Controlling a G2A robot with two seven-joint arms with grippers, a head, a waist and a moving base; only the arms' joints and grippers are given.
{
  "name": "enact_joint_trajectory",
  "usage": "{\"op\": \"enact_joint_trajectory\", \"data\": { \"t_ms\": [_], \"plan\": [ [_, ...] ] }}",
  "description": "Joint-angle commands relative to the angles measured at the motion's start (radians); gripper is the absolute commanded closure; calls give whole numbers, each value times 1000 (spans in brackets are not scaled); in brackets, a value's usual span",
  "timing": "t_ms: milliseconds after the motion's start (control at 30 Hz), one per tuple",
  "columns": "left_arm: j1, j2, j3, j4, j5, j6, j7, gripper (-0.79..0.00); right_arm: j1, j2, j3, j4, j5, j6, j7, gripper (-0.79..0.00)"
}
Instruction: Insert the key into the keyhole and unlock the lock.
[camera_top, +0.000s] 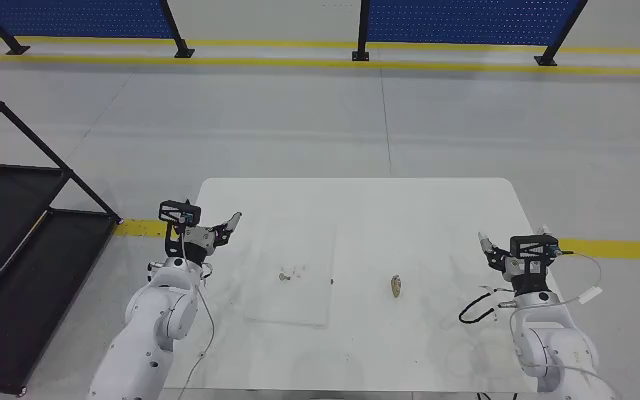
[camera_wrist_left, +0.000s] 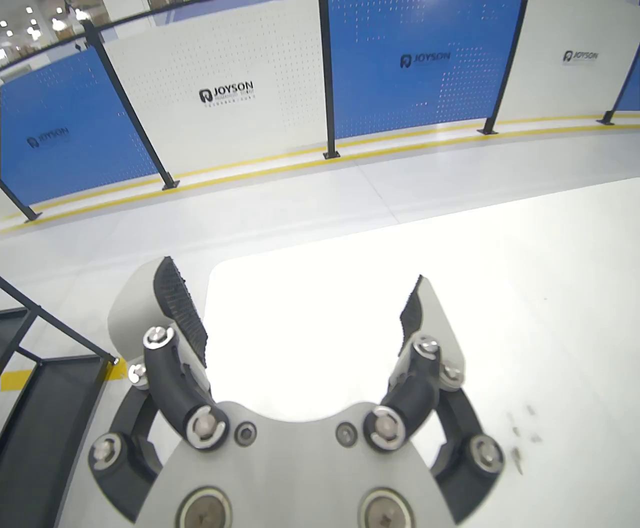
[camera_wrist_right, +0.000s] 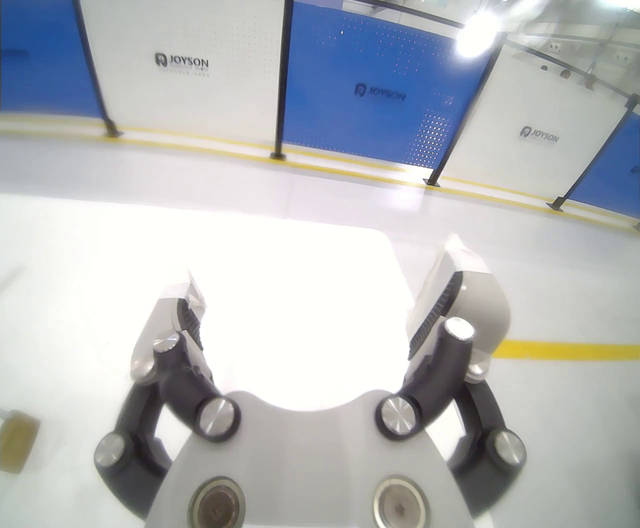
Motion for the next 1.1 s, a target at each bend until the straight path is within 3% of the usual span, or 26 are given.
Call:
{"op": "enact_joint_trajectory", "data": {
  "t_ms": [0, 300, 467, 767, 1067],
  "plan": [
    [0, -1, -2, -37, -10, 16, -83, -785, 0, 0, 0, 0, 0, 0, 0, -785],
    [1, -7, -4, -246, -74, 147, -447, -785, 0, 0, 0, 0, 0, 0, 0, -785],
    [-24, -11, 29, -332, -169, 204, -728, -785, 0, 0, 0, 0, 0, 0, 0, -785],
    [-111, -14, 88, -361, -212, 366, -1100, -785, 0, 0, 0, 0, 0, 0, 0, -785],
    [-160, -21, 119, -305, -352, 445, -1217, -785, 0, 0, 0, 0, 0, 0, 0, -785]
  ]
}}
